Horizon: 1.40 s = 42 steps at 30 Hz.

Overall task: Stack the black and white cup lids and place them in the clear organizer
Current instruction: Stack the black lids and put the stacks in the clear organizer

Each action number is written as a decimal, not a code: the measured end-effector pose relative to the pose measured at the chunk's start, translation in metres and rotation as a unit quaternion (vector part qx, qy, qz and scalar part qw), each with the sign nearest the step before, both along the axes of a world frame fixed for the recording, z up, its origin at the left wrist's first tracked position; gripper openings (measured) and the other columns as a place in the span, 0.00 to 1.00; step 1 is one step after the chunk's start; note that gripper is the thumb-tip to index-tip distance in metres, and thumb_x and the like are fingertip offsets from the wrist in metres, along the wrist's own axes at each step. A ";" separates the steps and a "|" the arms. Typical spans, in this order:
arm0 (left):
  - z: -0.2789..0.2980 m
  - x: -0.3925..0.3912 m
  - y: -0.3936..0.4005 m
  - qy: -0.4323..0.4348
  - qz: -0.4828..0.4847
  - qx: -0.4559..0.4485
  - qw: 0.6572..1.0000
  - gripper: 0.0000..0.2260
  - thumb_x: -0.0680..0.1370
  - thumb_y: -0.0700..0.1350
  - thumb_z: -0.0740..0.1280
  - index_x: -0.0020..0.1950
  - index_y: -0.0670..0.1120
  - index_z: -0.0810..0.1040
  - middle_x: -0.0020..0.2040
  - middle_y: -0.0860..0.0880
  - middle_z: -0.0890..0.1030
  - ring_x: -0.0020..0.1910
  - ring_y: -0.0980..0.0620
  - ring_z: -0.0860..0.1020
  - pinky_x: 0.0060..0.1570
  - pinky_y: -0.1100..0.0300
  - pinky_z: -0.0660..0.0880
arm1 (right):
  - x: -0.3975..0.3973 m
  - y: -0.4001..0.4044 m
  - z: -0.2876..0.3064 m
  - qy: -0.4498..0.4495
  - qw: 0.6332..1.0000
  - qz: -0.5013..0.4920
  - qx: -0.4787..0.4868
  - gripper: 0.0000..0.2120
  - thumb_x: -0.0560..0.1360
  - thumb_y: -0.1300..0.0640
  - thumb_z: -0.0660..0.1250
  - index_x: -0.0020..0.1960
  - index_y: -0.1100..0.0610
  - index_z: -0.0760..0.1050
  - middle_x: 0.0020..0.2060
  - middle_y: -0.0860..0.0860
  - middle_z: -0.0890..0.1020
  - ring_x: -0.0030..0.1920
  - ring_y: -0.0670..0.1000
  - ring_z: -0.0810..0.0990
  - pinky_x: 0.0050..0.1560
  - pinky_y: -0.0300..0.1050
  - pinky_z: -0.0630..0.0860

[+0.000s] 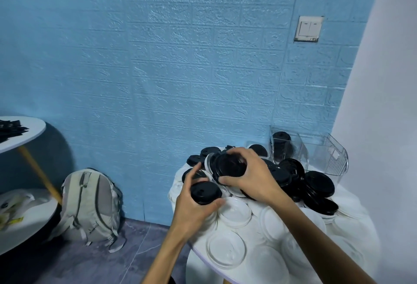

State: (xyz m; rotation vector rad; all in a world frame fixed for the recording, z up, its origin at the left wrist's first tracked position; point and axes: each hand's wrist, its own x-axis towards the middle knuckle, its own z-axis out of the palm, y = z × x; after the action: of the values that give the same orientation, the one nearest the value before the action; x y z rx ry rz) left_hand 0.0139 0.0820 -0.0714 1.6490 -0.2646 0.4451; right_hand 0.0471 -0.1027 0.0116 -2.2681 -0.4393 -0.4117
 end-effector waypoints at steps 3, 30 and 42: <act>0.008 -0.003 -0.008 0.002 -0.026 -0.016 1.000 0.52 0.65 0.36 0.84 0.79 0.62 0.59 0.58 0.60 0.84 0.59 0.58 0.82 0.59 0.63 0.78 | -0.016 0.010 0.004 0.084 0.992 0.089 0.012 0.29 0.61 0.46 0.83 0.59 0.40 0.77 0.56 0.42 0.79 0.53 0.35 0.78 0.59 0.35 0.74; -0.004 -0.002 0.047 0.018 0.113 -0.054 0.992 0.27 0.56 0.56 0.82 0.49 0.52 0.78 0.48 0.56 0.85 0.48 0.55 0.83 0.50 0.60 0.79 | 0.057 0.078 -0.007 0.049 0.993 0.070 -0.084 0.23 0.71 0.44 0.76 0.64 0.47 0.77 0.58 0.47 0.81 0.55 0.44 0.78 0.63 0.48 0.75; -0.008 0.003 0.065 0.015 0.110 -0.050 0.993 0.26 0.59 0.45 0.85 0.51 0.47 0.78 0.49 0.58 0.85 0.48 0.58 0.83 0.50 0.66 0.78 | 0.080 0.097 -0.025 0.111 0.901 0.066 -0.415 0.41 0.70 0.34 0.71 0.78 0.45 0.62 0.70 0.53 0.72 0.73 0.60 0.58 0.69 0.57 0.54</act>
State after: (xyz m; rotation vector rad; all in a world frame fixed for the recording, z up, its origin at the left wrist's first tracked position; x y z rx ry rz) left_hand 0.0171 0.1468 -0.0793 1.5914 -0.0358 0.5902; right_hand 0.1269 -0.0058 -0.0139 -3.0303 -0.7438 0.1576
